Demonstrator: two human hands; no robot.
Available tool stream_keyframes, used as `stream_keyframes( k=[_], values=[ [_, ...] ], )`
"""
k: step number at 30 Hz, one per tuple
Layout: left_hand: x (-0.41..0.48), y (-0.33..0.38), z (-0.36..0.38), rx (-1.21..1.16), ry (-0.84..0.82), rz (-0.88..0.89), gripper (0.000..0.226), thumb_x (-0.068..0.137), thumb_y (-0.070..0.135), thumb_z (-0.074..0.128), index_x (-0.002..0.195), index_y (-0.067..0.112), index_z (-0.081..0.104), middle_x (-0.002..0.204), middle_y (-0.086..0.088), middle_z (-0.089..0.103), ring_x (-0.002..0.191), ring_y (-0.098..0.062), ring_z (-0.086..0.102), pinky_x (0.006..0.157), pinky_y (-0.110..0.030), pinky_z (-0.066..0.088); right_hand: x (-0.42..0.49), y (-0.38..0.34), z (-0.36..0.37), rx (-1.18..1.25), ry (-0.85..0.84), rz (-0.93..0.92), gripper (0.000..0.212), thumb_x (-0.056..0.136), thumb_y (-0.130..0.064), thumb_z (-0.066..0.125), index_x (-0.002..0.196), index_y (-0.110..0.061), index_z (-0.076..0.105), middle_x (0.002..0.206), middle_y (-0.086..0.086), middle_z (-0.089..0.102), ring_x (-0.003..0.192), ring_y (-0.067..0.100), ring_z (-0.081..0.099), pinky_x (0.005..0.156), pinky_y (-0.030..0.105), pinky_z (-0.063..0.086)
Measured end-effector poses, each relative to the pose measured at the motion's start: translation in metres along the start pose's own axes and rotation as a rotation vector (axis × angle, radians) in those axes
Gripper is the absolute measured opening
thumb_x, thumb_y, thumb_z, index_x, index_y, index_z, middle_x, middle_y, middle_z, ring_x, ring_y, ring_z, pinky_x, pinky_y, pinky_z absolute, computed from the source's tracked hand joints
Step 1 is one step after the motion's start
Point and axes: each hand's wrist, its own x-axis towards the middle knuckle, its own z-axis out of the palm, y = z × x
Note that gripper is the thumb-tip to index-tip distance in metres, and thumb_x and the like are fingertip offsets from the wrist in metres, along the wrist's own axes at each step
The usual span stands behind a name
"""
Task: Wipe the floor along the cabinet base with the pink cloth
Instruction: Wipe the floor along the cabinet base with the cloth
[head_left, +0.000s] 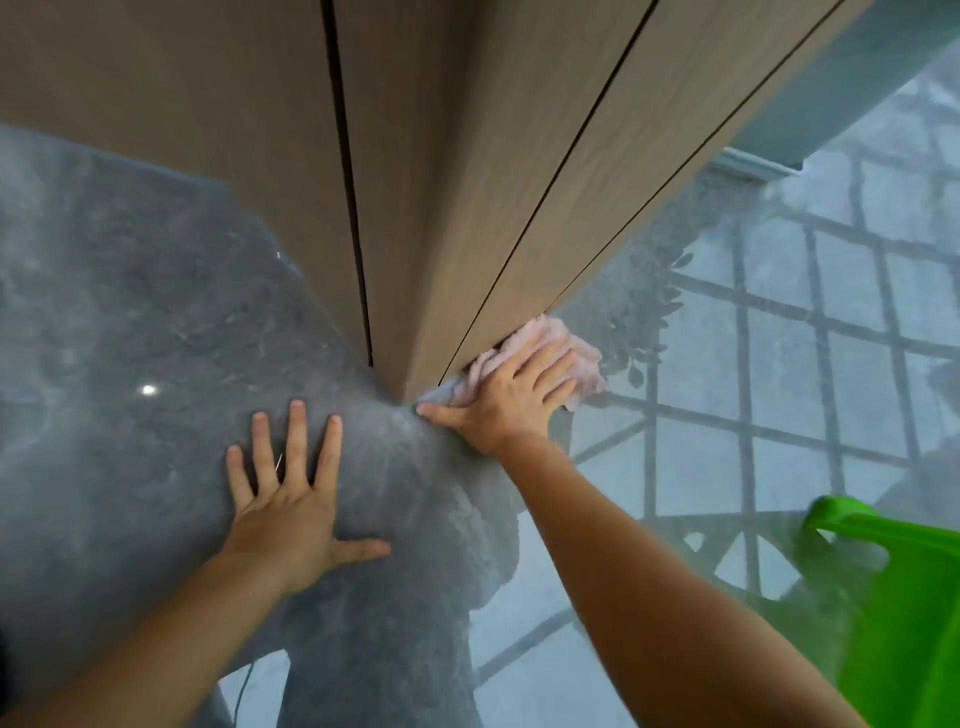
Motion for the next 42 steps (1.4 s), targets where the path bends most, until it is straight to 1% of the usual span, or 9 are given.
stream_keyframes(
  k=[3,7,12,16,22,32,34,37,42],
  values=[
    [0.0,-0.001,0.001,0.003,0.012,0.005,0.147,0.036,0.105,0.028,0.129,0.027,-0.055,0.14,-0.009,-0.062,0.132,-0.041,-0.052,0.114,-0.063,-0.02,-0.037,-0.012,0.032,-0.007,0.006,-0.135,0.162,0.038,-0.098,0.05,0.143,-0.003,-0.03,0.15,0.032,-0.033,0.135,0.05,-0.037,0.107,0.062,-0.024],
    [0.003,-0.003,0.004,0.019,0.035,0.001,0.147,0.029,0.108,0.019,0.133,0.029,-0.052,0.142,-0.007,-0.061,0.126,-0.036,-0.059,0.102,-0.054,-0.037,-0.037,0.014,0.016,0.04,0.127,-0.137,0.151,0.045,-0.087,0.065,0.15,-0.011,-0.015,0.159,0.029,-0.006,0.145,0.047,-0.012,0.115,0.063,-0.003],
    [0.002,-0.001,0.003,0.023,0.017,-0.003,0.147,0.027,0.108,0.014,0.133,0.03,-0.051,0.142,-0.007,-0.06,0.124,-0.035,-0.061,0.096,-0.048,-0.043,0.001,0.024,-0.014,0.015,0.071,-0.016,0.161,0.035,-0.096,0.054,0.147,-0.013,-0.027,0.156,0.02,-0.032,0.142,0.048,-0.025,0.108,0.07,-0.012],
    [0.002,0.001,0.001,0.016,0.012,-0.004,0.148,0.027,0.108,0.017,0.133,0.029,-0.051,0.141,-0.007,-0.062,0.122,-0.035,-0.063,0.095,-0.048,-0.043,0.031,0.03,-0.036,-0.048,0.029,0.039,0.168,0.02,-0.103,0.039,0.147,-0.015,-0.028,0.157,0.015,-0.032,0.142,0.047,-0.027,0.106,0.071,-0.016],
    [0.001,0.0,0.003,-0.016,0.028,0.019,0.149,0.033,0.107,0.027,0.135,0.028,-0.047,0.142,-0.006,-0.061,0.125,-0.036,-0.06,0.101,-0.052,-0.039,0.042,0.034,-0.052,-0.021,-0.001,0.142,0.167,0.028,-0.098,0.054,0.143,-0.018,-0.035,0.156,0.012,-0.036,0.141,0.047,-0.028,0.106,0.073,-0.014],
    [0.003,-0.005,0.012,-0.037,0.109,0.049,0.146,0.029,0.105,0.017,0.133,0.028,-0.051,0.143,-0.007,-0.059,0.14,-0.041,-0.043,0.117,-0.062,-0.016,-0.057,0.016,0.041,-0.283,-0.054,-0.318,0.139,0.049,-0.099,0.037,0.142,-0.027,-0.036,0.151,0.015,-0.043,0.134,0.05,-0.038,0.103,0.072,-0.02],
    [0.0,-0.009,0.018,-0.072,0.18,0.088,0.148,0.038,0.105,0.027,0.148,0.025,-0.032,0.156,-0.008,-0.043,0.146,-0.037,-0.035,0.119,-0.059,-0.013,-0.063,0.016,0.045,-0.312,-0.05,-0.384,0.136,0.053,-0.099,0.036,0.141,-0.025,-0.038,0.152,0.016,-0.041,0.135,0.05,-0.036,0.105,0.072,-0.018],
    [-0.006,-0.036,0.025,-0.319,0.426,0.163,0.115,0.069,0.088,0.036,0.158,0.02,0.009,0.168,-0.008,-0.013,0.154,-0.022,-0.018,0.124,-0.05,-0.005,-0.09,0.01,0.061,-0.332,-0.069,-0.576,0.13,0.058,-0.098,0.032,0.146,-0.026,-0.031,0.156,0.015,-0.035,0.139,0.047,-0.032,0.109,0.071,-0.015],
    [-0.018,-0.117,0.039,-0.364,0.703,-0.309,0.087,0.087,0.067,0.029,0.154,0.012,0.026,0.164,-0.027,0.015,0.152,-0.044,0.011,0.121,-0.064,0.011,-0.114,-0.035,0.094,-0.38,-0.014,-0.898,0.103,0.078,-0.086,0.03,0.155,-0.026,-0.003,0.164,0.015,-0.009,0.147,0.044,-0.014,0.113,0.07,0.001]
  ],
)
